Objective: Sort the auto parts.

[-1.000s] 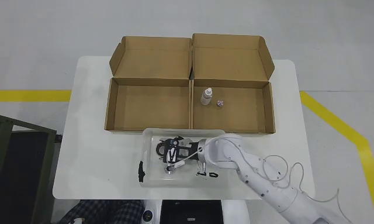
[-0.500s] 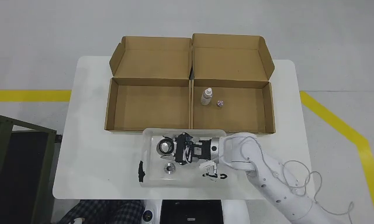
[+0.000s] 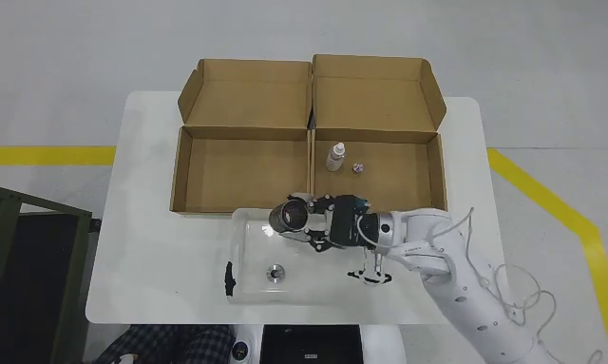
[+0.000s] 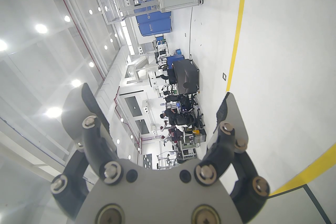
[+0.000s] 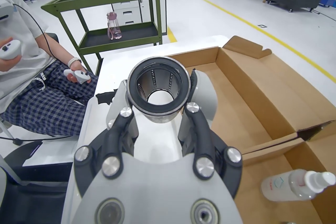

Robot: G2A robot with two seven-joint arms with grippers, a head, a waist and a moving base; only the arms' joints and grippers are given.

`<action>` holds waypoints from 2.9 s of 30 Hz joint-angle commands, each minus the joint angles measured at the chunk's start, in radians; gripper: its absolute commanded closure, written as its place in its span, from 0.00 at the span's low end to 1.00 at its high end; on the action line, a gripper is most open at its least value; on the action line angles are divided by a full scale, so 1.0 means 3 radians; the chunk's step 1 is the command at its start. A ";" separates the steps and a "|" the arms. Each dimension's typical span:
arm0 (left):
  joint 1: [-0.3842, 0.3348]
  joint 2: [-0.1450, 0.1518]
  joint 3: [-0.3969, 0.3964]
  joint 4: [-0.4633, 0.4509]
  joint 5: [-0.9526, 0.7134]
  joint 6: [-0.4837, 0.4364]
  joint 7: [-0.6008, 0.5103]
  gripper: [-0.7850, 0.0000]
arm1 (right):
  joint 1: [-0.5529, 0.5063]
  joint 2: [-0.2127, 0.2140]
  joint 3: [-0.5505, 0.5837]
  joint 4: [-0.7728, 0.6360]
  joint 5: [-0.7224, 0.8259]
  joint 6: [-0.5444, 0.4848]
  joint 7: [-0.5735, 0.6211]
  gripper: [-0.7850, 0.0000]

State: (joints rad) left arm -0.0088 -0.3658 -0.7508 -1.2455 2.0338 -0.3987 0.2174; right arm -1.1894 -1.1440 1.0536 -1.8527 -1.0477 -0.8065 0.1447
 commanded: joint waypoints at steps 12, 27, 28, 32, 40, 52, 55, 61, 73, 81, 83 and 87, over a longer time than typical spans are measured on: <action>0.0000 0.0000 0.0000 0.0000 0.0000 0.0000 0.0000 0.00 | -0.0105 0.0023 0.0223 0.0096 0.0267 -0.0023 -0.0332 1.00; 0.0000 0.0000 0.0000 0.0000 0.0000 0.0000 0.0000 0.00 | 0.0153 -0.0047 -0.0052 0.0200 -0.0030 0.0376 -0.0157 1.00; 0.0000 0.0000 0.0000 0.0000 0.0000 0.0000 0.0000 0.00 | 0.0196 -0.0059 -0.0099 0.0234 -0.0060 0.0412 -0.0133 1.00; 0.0000 0.0000 0.0000 0.0000 0.0000 0.0000 0.0000 0.00 | 0.0397 -0.0121 -0.0308 0.0385 -0.0161 0.0589 -0.0045 1.00; 0.0000 0.0000 0.0000 0.0000 0.0000 0.0000 0.0000 0.00 | 0.0837 -0.0263 -0.0648 0.0728 -0.0258 0.0927 0.0136 1.00; 0.0000 0.0000 0.0000 0.0000 0.0000 0.0000 0.0000 0.00 | 0.1378 -0.0509 -0.1061 0.1291 -0.0250 0.1412 0.0486 1.00; 0.0000 0.0000 0.0000 0.0000 0.0000 0.0000 0.0000 0.00 | 0.1482 -0.0567 -0.1138 0.1418 -0.0270 0.1524 0.0582 1.00; 0.0000 0.0000 0.0000 0.0000 0.0000 0.0000 0.0000 0.00 | 0.1695 -0.0671 -0.1247 0.1688 -0.0320 0.1600 0.0698 1.00; 0.0000 0.0000 0.0000 0.0000 0.0000 0.0000 0.0000 0.00 | 0.1895 -0.0843 -0.1375 0.2178 -0.0239 0.1599 0.0793 1.00; 0.0000 0.0000 0.0000 0.0000 0.0000 0.0000 0.0000 0.00 | 0.1930 -0.0926 -0.1425 0.2409 -0.0309 0.1626 0.0756 0.85; 0.0000 0.0000 0.0000 0.0000 0.0000 0.0000 0.0000 0.00 | 0.1934 -0.0943 -0.1432 0.2456 -0.0328 0.1627 0.0741 0.79; 0.0000 0.0000 0.0000 0.0000 0.0000 0.0000 0.0000 0.00 | 0.1938 -0.0972 -0.1429 0.2512 -0.0359 0.1638 0.0728 0.34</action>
State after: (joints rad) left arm -0.0088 -0.3658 -0.7508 -1.2455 2.0338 -0.3987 0.2174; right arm -0.6080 -1.4341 0.6246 -1.1014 -1.1526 -0.3163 0.3632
